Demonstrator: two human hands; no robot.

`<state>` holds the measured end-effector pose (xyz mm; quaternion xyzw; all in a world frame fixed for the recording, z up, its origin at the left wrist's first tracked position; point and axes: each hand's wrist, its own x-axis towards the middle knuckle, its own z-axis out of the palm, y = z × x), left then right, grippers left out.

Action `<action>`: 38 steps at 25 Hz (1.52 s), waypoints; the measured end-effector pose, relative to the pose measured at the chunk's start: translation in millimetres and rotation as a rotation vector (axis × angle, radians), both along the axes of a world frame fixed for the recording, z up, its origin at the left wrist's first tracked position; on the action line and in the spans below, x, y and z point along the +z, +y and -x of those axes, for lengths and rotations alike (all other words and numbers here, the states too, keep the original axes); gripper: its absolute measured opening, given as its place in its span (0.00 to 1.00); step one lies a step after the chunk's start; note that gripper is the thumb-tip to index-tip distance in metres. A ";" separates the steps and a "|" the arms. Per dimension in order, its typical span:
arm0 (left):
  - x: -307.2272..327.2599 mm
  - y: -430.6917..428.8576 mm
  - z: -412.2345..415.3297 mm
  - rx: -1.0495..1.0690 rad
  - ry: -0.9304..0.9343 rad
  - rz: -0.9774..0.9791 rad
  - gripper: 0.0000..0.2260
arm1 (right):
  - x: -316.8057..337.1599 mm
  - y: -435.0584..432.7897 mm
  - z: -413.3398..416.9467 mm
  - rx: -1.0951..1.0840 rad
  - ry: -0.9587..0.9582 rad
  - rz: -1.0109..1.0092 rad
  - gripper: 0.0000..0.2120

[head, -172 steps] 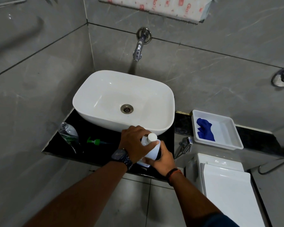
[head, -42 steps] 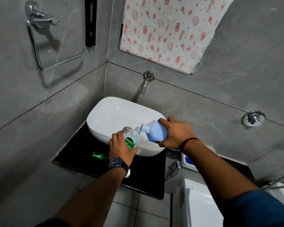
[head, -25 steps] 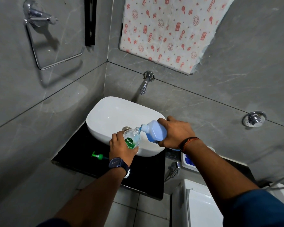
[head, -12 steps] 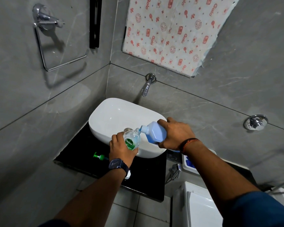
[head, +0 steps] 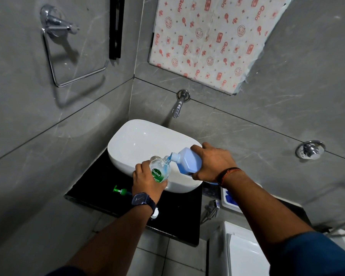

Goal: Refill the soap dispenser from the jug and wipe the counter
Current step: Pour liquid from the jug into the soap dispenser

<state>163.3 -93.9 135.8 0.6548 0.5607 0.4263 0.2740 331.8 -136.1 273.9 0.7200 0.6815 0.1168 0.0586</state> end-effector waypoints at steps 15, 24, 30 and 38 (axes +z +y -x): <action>1.8 1.5 1.1 -0.008 0.002 0.012 0.35 | 3.3 0.4 1.9 0.002 -0.003 0.009 0.34; 2.4 3.1 1.2 -0.002 0.010 0.011 0.35 | 6.2 1.6 3.0 0.001 -0.002 0.011 0.33; 3.1 3.0 0.6 -0.005 0.014 0.013 0.35 | 6.6 2.0 2.2 -0.001 -0.007 0.021 0.34; 2.3 4.3 0.6 -0.009 0.020 0.023 0.35 | 5.3 2.9 1.0 -0.004 -0.002 0.026 0.34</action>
